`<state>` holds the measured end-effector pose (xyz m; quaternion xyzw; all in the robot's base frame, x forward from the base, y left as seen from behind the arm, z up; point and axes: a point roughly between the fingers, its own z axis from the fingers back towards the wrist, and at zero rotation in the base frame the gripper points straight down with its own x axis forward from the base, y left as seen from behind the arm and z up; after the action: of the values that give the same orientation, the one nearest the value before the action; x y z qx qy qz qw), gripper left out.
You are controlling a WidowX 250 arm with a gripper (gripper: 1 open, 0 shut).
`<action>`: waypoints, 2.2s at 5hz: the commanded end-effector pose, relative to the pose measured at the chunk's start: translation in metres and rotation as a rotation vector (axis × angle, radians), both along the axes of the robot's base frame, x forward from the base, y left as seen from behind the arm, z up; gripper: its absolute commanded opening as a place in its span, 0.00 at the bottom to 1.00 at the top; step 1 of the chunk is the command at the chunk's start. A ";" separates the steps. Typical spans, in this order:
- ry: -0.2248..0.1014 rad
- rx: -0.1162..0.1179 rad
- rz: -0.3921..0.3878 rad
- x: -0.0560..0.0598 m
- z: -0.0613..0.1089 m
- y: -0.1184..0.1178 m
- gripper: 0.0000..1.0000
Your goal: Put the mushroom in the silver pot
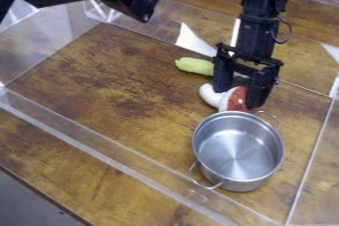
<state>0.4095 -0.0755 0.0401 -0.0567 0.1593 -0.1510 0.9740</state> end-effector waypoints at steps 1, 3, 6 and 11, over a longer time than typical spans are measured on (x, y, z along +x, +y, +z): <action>-0.092 -0.008 0.043 0.008 0.054 0.011 1.00; -0.081 -0.062 0.031 -0.008 0.060 0.010 0.00; -0.192 -0.115 0.019 -0.067 0.116 0.004 0.00; -0.240 -0.248 -0.174 -0.115 0.074 -0.070 0.00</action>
<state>0.2911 -0.1425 0.0962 -0.1416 0.0601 -0.2469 0.9568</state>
